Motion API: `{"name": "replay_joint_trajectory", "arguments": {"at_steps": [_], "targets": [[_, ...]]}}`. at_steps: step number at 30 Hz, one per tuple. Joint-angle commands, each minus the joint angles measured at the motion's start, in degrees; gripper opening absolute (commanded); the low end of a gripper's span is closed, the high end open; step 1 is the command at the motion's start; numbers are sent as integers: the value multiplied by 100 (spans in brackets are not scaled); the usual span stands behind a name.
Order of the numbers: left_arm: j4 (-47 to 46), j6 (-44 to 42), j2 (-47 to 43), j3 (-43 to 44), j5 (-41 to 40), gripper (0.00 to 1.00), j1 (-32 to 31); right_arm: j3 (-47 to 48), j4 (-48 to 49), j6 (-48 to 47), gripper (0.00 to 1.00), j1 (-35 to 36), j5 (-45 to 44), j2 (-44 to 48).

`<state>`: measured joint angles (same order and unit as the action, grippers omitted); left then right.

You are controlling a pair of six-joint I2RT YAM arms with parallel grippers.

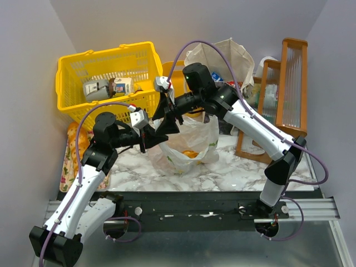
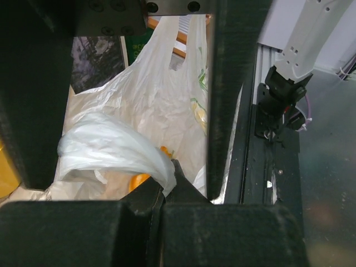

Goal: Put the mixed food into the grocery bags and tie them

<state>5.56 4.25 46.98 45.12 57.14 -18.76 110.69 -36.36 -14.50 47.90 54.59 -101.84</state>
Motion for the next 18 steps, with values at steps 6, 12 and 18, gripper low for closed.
{"name": "replay_joint_trajectory", "arguments": {"at_steps": [6, 12, 18], "targets": [[15, 5, -40, -100, -291, 0, -13, -153, -21, 18, 29, 62, -203, 68], [708, -205, -84, 233, -854, 66, -4, -329, 85, 0, 8, 53, -387, 244], [1342, -758, -444, 357, -1371, 81, -4, -373, 103, 26, 1, -149, -274, 481]]}}
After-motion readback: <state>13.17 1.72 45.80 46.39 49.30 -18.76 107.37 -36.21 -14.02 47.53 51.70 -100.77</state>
